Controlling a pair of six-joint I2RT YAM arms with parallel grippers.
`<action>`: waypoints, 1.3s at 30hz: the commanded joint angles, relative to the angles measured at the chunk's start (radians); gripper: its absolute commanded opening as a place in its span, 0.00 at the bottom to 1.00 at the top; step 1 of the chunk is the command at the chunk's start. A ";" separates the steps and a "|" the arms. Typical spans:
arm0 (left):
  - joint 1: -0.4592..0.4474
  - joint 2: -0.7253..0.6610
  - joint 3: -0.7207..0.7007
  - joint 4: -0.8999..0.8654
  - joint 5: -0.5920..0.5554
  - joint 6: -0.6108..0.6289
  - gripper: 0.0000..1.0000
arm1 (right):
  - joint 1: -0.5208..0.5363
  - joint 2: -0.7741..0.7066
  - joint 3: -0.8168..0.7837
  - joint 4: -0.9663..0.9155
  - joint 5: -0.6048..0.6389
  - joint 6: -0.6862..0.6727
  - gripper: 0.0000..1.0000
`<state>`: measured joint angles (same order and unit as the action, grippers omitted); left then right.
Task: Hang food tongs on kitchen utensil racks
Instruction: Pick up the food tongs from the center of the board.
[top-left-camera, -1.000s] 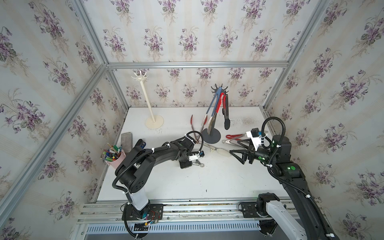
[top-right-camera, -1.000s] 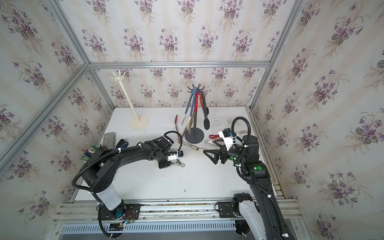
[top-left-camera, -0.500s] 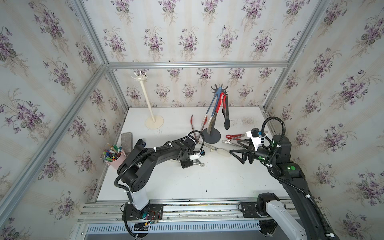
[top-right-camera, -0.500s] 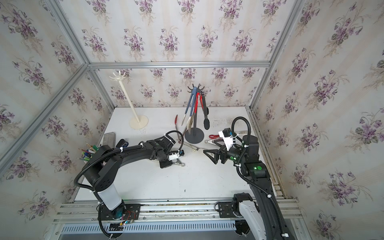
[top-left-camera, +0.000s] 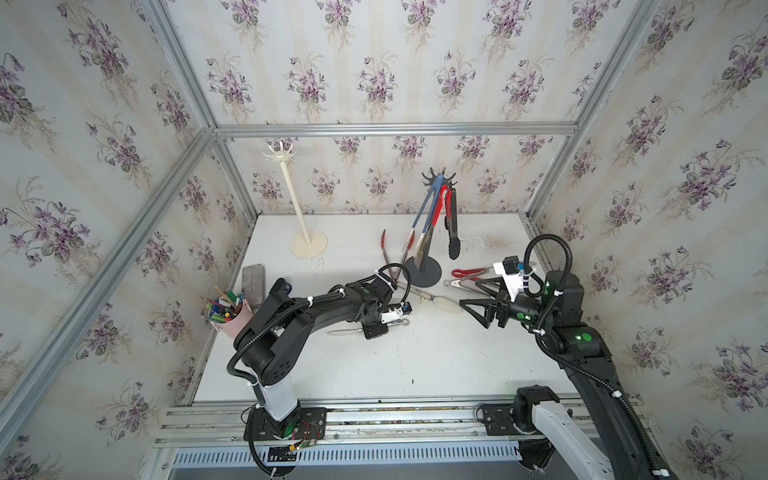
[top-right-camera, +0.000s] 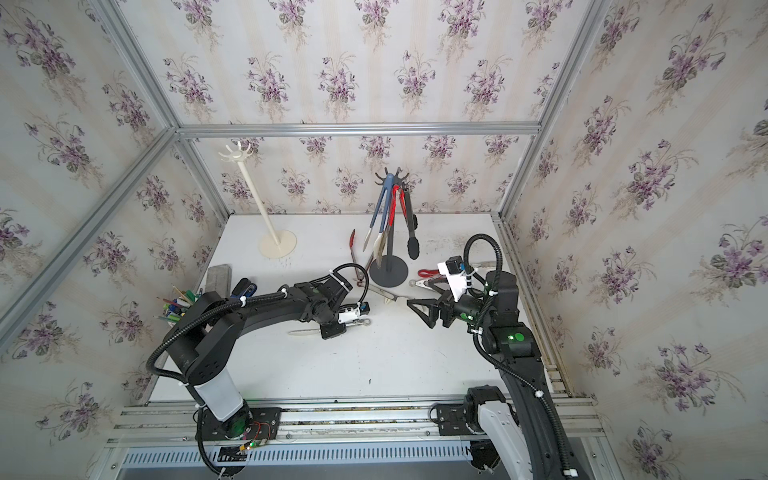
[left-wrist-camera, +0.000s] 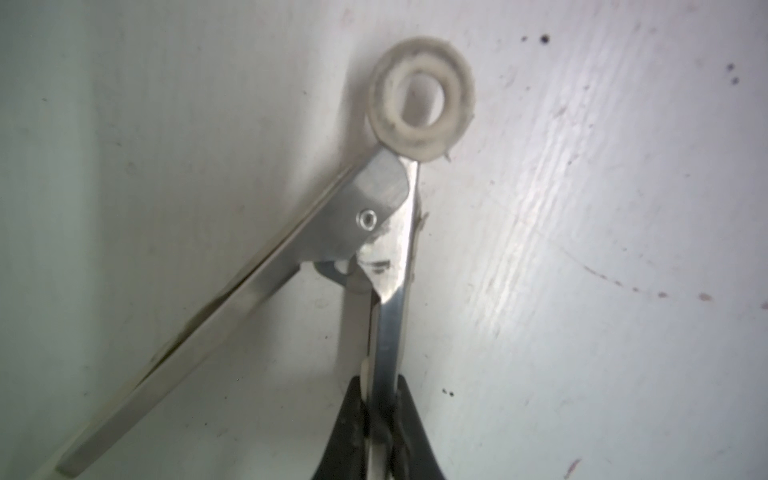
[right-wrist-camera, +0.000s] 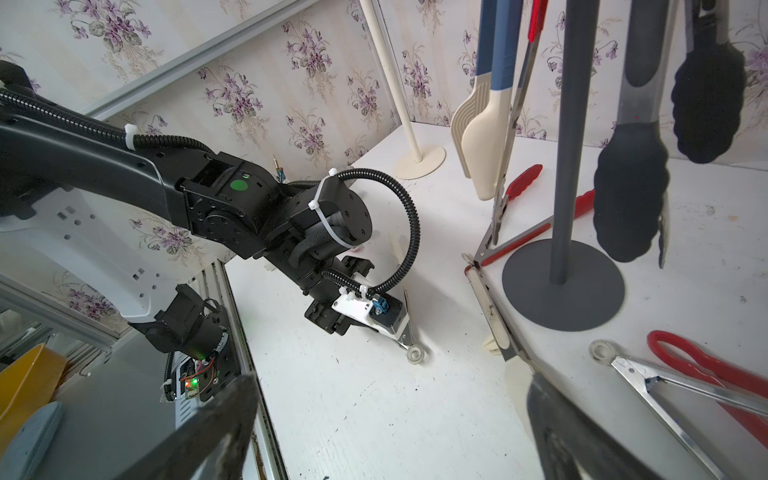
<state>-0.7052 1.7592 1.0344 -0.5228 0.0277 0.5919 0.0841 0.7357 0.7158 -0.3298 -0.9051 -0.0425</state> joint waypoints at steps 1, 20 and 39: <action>0.001 -0.026 -0.012 -0.019 0.012 -0.022 0.03 | 0.000 -0.002 0.001 0.046 -0.009 0.010 1.00; 0.002 -0.366 -0.062 0.001 0.127 -0.137 0.00 | 0.002 -0.001 -0.006 0.061 -0.006 -0.005 1.00; 0.117 -0.525 0.117 0.002 0.270 -0.294 0.00 | 0.001 0.007 -0.024 0.067 0.013 -0.013 1.00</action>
<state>-0.6071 1.2327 1.1152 -0.5392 0.2485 0.3447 0.0841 0.7414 0.6914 -0.2882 -0.8932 -0.0349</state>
